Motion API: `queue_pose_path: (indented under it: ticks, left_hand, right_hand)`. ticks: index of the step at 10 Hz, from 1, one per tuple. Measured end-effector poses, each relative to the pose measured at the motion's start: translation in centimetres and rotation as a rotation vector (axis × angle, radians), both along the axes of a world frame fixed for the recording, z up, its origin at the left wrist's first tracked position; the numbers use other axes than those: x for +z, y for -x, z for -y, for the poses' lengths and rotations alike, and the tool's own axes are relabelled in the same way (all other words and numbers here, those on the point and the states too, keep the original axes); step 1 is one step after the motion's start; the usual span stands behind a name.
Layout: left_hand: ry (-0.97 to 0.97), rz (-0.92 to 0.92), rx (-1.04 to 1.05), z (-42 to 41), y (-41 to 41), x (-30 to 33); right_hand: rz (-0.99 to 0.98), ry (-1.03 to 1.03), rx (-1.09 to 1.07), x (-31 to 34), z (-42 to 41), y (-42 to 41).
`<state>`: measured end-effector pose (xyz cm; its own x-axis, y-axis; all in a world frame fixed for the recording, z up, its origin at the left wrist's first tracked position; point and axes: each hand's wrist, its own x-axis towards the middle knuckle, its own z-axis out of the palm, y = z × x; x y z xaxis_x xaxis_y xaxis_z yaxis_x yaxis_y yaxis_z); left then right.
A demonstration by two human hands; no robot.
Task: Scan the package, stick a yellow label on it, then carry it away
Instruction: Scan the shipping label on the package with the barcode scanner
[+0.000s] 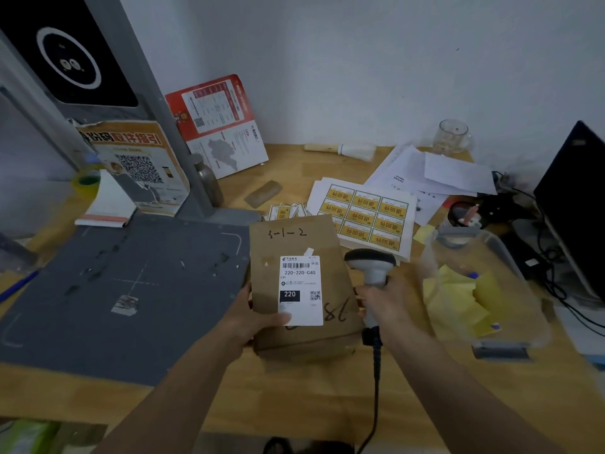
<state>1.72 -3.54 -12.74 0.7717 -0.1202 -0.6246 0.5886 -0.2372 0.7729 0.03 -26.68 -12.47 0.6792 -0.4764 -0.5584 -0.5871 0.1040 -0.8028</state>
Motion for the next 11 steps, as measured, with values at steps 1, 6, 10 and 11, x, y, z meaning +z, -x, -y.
queue_pose_path:
  ticks: [1, 6, 10, 11]
  left_hand:
    - [-0.041, -0.008, -0.021, 0.2, -0.7, 0.7]
    - [-0.429, 0.331, 0.403, 3.4, -5.8, 1.7]
    - [-0.434, 0.283, 0.353, 1.1, -11.3, 2.1]
    - [-0.386, 0.264, 0.34, 0.4, -13.8, 1.7]
  right_hand:
    - [-0.026, 0.02, 0.102, 0.2, 1.2, -0.5]
    - [-0.194, 0.446, 0.354, -2.3, 4.1, -3.9]
    - [-0.299, 0.392, 0.374, -6.5, 2.9, -6.2]
    - [-0.32, 0.637, 0.326, -5.1, 3.9, -8.5]
